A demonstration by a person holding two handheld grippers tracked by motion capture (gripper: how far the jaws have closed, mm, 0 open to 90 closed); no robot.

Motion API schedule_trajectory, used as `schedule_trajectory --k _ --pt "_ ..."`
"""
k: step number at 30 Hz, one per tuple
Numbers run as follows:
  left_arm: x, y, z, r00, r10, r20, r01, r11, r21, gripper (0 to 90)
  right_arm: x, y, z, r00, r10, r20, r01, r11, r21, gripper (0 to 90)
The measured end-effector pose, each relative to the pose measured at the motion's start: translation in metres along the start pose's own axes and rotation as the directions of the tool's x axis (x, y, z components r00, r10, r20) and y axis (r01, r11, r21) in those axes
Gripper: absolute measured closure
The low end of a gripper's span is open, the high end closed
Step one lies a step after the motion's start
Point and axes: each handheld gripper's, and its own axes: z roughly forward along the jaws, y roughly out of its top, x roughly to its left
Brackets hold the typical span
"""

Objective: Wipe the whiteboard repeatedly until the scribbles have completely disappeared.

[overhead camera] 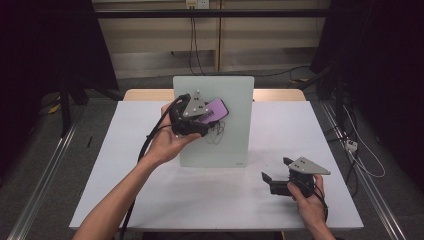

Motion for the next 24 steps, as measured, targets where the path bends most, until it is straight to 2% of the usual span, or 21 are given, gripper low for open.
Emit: schedule_trajectory --k 9,13,19,24 --pt "-0.020 -0.014 0.015 0.9983 0.019 0.055 -0.021 0.9988 0.043 41.2 0.000 0.000 0.000 1.0000 0.001 -0.001 -0.001 1.000 0.001 6.4" --pt "-0.026 -0.015 0.019 0.9961 0.050 0.072 -0.055 0.9961 0.069 41.1 0.000 0.000 0.001 1.0000 0.000 0.000 0.000 1.000 0.002 6.3" --pt "-0.023 -0.015 0.018 0.9956 0.030 0.089 -0.035 0.9974 0.063 41.1 0.000 0.000 0.000 1.0000 0.002 0.000 -0.002 1.000 0.002 6.4" --pt "-0.011 -0.007 0.009 0.9982 0.016 0.057 -0.018 0.9991 0.039 41.2 -0.001 0.000 0.000 1.0000 0.003 -0.001 -0.003 1.000 0.001 6.4"
